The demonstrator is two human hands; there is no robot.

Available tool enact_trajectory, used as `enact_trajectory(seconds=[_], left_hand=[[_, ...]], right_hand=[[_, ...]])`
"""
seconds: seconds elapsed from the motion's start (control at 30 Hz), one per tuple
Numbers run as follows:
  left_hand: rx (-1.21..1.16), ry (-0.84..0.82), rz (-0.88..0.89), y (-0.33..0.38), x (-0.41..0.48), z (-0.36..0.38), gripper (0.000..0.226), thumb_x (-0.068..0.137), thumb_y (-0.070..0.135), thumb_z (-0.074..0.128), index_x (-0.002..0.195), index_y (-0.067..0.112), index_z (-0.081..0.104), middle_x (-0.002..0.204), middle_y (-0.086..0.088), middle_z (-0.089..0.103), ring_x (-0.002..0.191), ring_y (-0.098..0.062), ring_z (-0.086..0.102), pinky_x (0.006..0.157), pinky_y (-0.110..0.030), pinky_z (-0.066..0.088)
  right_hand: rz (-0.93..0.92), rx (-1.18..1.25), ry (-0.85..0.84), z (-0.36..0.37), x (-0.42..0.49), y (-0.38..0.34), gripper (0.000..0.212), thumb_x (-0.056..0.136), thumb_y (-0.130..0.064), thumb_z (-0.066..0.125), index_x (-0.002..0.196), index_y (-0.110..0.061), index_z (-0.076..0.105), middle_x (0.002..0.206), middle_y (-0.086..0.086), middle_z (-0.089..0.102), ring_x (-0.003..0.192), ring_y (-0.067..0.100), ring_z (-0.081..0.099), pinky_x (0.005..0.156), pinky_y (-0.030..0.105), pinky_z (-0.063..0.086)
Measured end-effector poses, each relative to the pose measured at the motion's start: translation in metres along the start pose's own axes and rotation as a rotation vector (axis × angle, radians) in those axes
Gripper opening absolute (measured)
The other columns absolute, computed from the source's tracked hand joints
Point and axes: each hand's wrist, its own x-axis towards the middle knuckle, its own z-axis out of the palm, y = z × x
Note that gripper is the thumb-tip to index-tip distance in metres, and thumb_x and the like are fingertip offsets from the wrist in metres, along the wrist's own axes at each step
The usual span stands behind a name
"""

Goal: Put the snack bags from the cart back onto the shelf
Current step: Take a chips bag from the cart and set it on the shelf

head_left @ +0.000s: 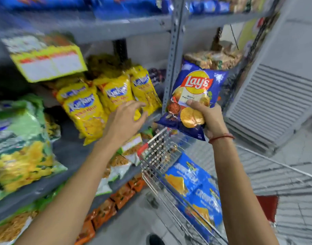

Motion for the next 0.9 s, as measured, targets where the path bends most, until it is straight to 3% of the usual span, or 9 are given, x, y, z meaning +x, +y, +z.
enact_trajectory(seconds=[0.17, 0.37, 0.53, 0.7, 0.8, 0.9], left_hand=[[0.128, 0.369, 0.039, 0.006, -0.017, -0.136, 0.028, 0.085, 0.028, 0.055, 0.108, 0.015, 0.064, 0.111, -0.008, 0.068, 0.103, -0.025, 0.062, 0.091, -0.031, 0.043], [0.38, 0.659, -0.032, -0.012, -0.063, -0.26, 0.026, 0.086, 0.022, 0.056, 0.106, 0.008, 0.063, 0.109, -0.014, 0.067, 0.101, -0.031, 0.061, 0.088, -0.041, 0.046], [0.583, 0.754, -0.21, -0.048, -0.113, -0.338, 0.025, 0.086, 0.021, 0.055, 0.107, 0.007, 0.062, 0.11, -0.015, 0.065, 0.104, -0.033, 0.058, 0.092, -0.04, 0.042], [0.769, 0.794, -0.372, -0.075, -0.156, -0.379, 0.032, 0.088, 0.023, 0.054, 0.109, 0.0, 0.062, 0.115, -0.02, 0.065, 0.11, -0.035, 0.057, 0.093, -0.045, 0.044], [0.832, 0.729, -0.491, -0.088, -0.169, -0.394, 0.038, 0.091, 0.028, 0.046, 0.112, 0.0, 0.062, 0.12, -0.02, 0.063, 0.115, -0.033, 0.055, 0.093, -0.047, 0.045], [0.876, 0.661, -0.574, -0.097, -0.176, -0.401, 0.039, 0.093, 0.029, 0.042, 0.111, 0.001, 0.063, 0.114, -0.017, 0.067, 0.11, -0.031, 0.059, 0.09, -0.044, 0.046]], right_hand=[[-0.139, 0.13, -0.263, 0.101, -0.018, -0.076, 0.023, 0.072, 0.002, 0.074, 0.091, -0.011, 0.072, 0.082, 0.001, 0.078, 0.075, 0.019, 0.075, 0.061, 0.03, 0.058], [-0.265, 0.246, -0.578, 0.226, -0.053, -0.131, 0.062, 0.064, -0.003, 0.081, 0.121, 0.006, 0.058, 0.11, 0.017, 0.071, 0.097, 0.032, 0.07, 0.081, 0.045, 0.059], [-0.275, 0.281, -0.816, 0.331, -0.085, -0.143, 0.047, 0.065, -0.004, 0.081, 0.109, 0.0, 0.066, 0.097, 0.01, 0.076, 0.089, 0.027, 0.072, 0.079, 0.042, 0.059], [-0.291, 0.223, -0.937, 0.418, -0.111, -0.139, 0.06, 0.064, -0.004, 0.084, 0.119, 0.0, 0.061, 0.109, 0.013, 0.073, 0.093, 0.023, 0.073, 0.074, 0.033, 0.059], [-0.278, 0.156, -0.986, 0.463, -0.122, -0.128, 0.061, 0.064, -0.006, 0.085, 0.119, -0.003, 0.06, 0.11, 0.011, 0.072, 0.094, 0.02, 0.072, 0.078, 0.034, 0.058], [-0.28, 0.101, -1.016, 0.499, -0.134, -0.117, 0.051, 0.062, -0.01, 0.087, 0.104, -0.018, 0.059, 0.095, -0.007, 0.07, 0.074, -0.007, 0.069, 0.064, 0.014, 0.056]])
